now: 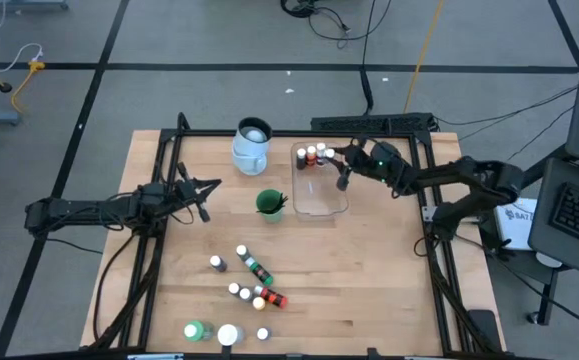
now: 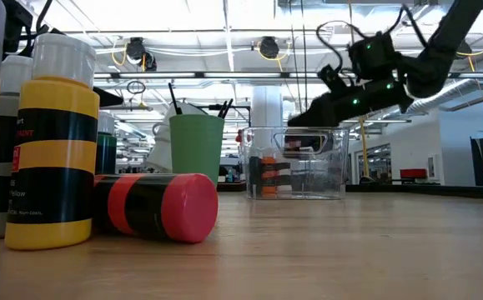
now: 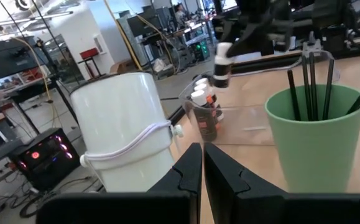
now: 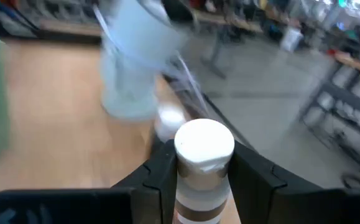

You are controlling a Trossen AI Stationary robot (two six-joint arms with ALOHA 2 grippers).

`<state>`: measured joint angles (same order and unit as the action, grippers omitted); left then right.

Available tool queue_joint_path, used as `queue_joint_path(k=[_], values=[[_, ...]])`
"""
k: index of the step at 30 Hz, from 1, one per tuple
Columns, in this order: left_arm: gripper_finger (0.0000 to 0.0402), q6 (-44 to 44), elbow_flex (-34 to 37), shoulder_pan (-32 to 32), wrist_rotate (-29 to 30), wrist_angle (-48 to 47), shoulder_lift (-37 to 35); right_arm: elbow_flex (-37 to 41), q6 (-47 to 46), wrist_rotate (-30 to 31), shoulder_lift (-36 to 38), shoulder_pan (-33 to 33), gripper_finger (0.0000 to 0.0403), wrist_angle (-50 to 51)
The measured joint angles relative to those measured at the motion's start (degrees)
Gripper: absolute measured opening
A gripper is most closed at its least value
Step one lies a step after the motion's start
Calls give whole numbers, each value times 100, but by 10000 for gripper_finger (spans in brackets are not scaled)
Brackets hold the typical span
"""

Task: Pick & Place Paint Supplies
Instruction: Put the small white paint bottle into the transparent bin

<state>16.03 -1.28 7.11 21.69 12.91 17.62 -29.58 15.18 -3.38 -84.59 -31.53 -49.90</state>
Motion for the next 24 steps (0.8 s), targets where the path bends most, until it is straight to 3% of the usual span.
queue_joint_path(k=[10,24], values=[[21,20,0,0,-2,-85,1,15,-259,96,-241,59,111,71],[21,30,0,0,-9,-84,1,15,-35,826,-236,51,110,293]])
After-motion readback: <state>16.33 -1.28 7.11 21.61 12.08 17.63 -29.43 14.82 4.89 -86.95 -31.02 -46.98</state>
